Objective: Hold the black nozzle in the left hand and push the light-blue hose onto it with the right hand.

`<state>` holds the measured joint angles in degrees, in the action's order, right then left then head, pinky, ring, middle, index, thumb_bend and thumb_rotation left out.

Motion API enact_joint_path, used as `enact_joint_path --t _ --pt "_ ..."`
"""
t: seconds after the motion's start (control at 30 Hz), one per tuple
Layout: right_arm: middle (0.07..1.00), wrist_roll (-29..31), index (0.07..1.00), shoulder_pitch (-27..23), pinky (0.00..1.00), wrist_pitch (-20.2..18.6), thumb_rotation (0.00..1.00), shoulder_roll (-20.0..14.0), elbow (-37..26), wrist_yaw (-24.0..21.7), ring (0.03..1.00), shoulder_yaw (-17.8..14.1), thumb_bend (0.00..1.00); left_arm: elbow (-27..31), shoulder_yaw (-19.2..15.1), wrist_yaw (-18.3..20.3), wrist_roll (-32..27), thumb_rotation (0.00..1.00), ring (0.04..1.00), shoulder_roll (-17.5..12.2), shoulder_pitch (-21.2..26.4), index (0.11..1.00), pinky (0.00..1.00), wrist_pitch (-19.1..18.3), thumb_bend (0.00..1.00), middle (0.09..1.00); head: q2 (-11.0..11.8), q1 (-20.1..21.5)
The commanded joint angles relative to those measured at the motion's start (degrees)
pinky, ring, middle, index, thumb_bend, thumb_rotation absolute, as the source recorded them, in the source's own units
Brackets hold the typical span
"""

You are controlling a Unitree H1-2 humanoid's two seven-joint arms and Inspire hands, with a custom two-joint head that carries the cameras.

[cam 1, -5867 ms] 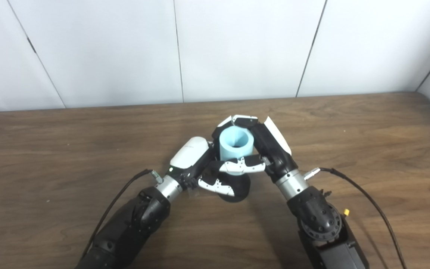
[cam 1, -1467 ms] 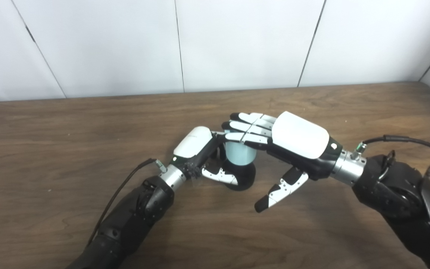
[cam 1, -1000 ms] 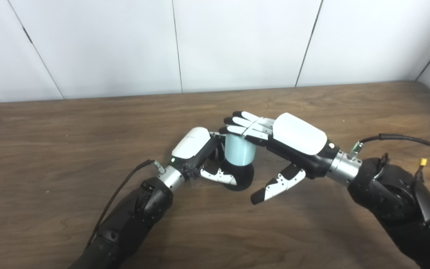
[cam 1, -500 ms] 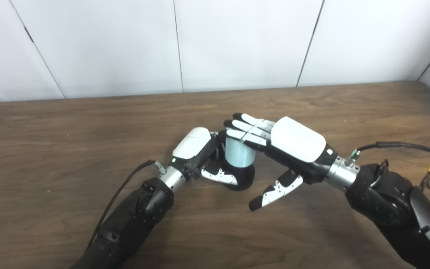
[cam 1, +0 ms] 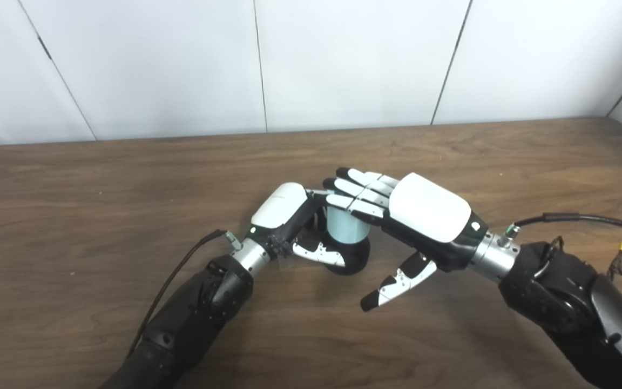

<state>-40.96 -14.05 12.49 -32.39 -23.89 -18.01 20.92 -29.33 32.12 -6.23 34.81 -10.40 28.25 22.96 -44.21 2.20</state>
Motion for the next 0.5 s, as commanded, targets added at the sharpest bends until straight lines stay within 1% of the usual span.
enact_joint_path --t 0.0,0.1,0.13,0.17,0.23,0.3,0.33,0.37,0.4,0.43,0.47 --pt "0.949 -1.69 0.887 3.11 0.91 1.79 0.74 -1.86 2.28 -6.04 0.964 3.38 0.72 -4.28 2.35 3.67 3.56 0.00 0.377 -1.22 -5.05 0.511 0.31 -3.47 0.50 0.467 0.00 0.01" --pt "0.958 -0.68 0.905 3.32 0.90 1.37 0.75 -1.73 2.20 -5.31 0.967 2.61 0.71 -4.09 2.31 3.84 3.37 0.00 0.375 -1.22 -5.12 0.512 0.31 -3.42 0.50 0.467 0.05 -0.09" --pt "0.970 0.63 0.933 3.56 0.90 0.97 0.75 -1.32 2.25 -4.52 0.977 1.90 0.70 -4.07 2.31 4.08 3.26 0.00 0.378 -1.24 -5.12 0.512 0.31 -3.51 0.50 0.469 0.05 -0.09" --pt "0.977 3.18 0.946 3.93 0.89 0.24 0.75 -0.49 2.35 -3.37 0.979 0.76 0.69 -4.03 2.30 4.32 3.17 0.00 0.380 -1.28 -5.14 0.511 0.31 -3.67 0.50 0.471 0.11 -0.01" --pt "0.994 7.99 0.986 4.54 0.88 -1.51 0.65 1.20 2.32 -1.91 0.995 -1.22 0.68 -4.05 2.29 4.52 3.11 0.00 0.381 -1.34 -5.14 0.511 0.32 -3.84 0.50 0.472 0.19 -0.07" --pt "0.999 15.20 0.998 4.86 0.86 -5.92 0.56 4.27 1.39 -0.77 0.999 -4.63 0.67 -4.06 2.27 5.18 2.82 0.00 0.381 -1.42 -5.14 0.512 0.32 -4.20 0.50 0.472 0.36 0.10" --pt "1.000 19.54 0.999 4.94 0.83 -9.11 0.49 6.53 0.92 0.23 0.995 -7.02 0.68 -4.05 2.28 5.31 2.77 0.00 0.382 -1.48 -5.14 0.513 0.32 -4.22 0.50 0.473 0.37 0.19" --pt "1.000 22.88 1.000 4.98 0.82 -11.82 0.43 8.65 0.67 1.21 0.997 -9.20 0.71 -4.11 2.28 5.30 2.79 0.00 0.383 -1.51 -5.13 0.514 0.32 -4.16 0.50 0.473 0.45 0.32" --pt "1.000 25.64 1.000 4.78 0.82 -13.74 0.41 10.94 1.35 2.62 0.995 -11.56 0.73 -4.26 2.33 5.13 2.92 0.00 0.384 -1.53 -5.09 0.514 0.33 -4.01 0.50 0.474 0.51 0.39" --pt "1.000 26.77 1.000 4.39 0.86 -14.01 0.39 12.68 2.87 4.22 0.998 -13.47 0.76 -4.42 2.39 4.88 3.14 0.00 0.384 -1.54 -5.04 0.513 0.32 -3.84 0.50 0.474 0.49 0.46" --pt "1.000 27.44 1.000 3.97 0.90 -13.24 0.39 14.08 5.13 5.86 0.999 -15.42 0.79 -4.70 2.38 4.59 3.12 0.00 0.383 -1.47 -4.97 0.512 0.32 -3.49 0.50 0.474 0.49 0.46"
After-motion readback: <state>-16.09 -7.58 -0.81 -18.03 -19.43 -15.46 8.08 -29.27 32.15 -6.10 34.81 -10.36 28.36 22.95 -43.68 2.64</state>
